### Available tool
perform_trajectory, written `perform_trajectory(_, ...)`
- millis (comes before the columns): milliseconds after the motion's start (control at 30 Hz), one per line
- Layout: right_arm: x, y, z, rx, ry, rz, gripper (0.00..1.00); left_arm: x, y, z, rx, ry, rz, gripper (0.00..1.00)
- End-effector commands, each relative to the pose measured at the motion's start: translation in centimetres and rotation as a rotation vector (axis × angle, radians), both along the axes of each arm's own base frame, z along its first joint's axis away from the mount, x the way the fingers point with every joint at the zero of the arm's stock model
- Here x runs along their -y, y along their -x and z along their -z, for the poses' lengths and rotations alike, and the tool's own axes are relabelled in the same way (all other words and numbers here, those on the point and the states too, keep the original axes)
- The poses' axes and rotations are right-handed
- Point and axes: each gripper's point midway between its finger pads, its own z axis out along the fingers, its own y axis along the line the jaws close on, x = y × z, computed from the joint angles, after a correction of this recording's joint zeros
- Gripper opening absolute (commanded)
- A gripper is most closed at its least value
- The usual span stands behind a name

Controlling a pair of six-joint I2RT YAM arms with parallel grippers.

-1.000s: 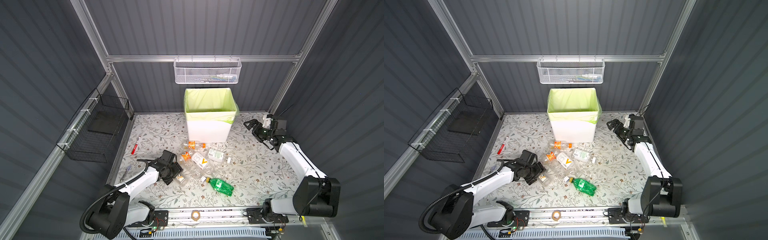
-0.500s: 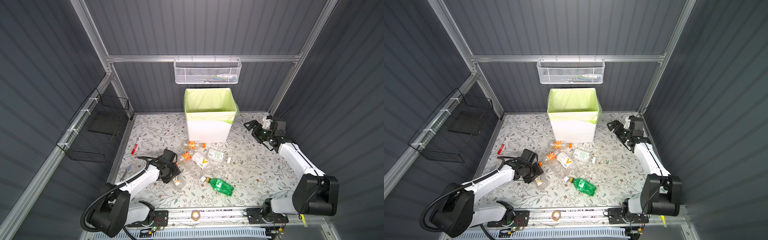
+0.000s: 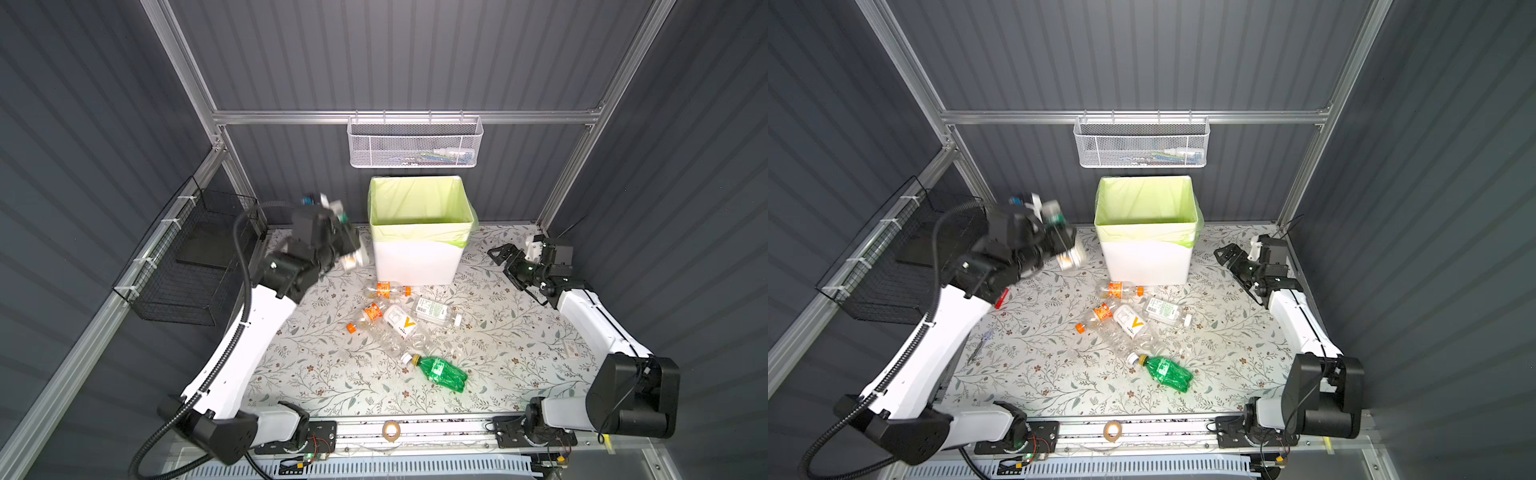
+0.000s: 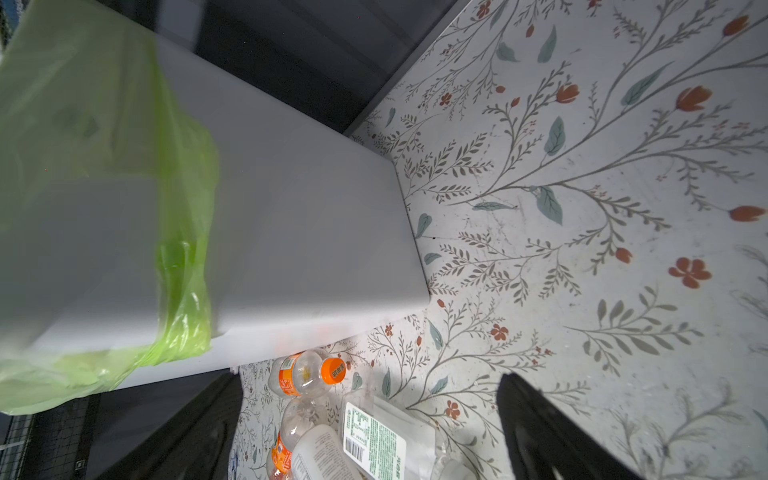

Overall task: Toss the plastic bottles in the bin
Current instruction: 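Lift the green-label bottle with the left gripper and drop it into the bin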

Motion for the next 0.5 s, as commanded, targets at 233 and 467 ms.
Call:
perform_trajectory(233, -1.7, 1.4, -0.6, 0.028, -0.082, -0.03, 0.98, 2.8, -8.8, -13.1, 0.459, -0.009, 0.094, 1.0)
perform_trajectory(467, -2.7, 2.0, -0.2, 0.004, 0.007, -0.085, 0.97, -1.7, -8.8, -7.7, 0.363, -0.041, 0.049, 1.0)
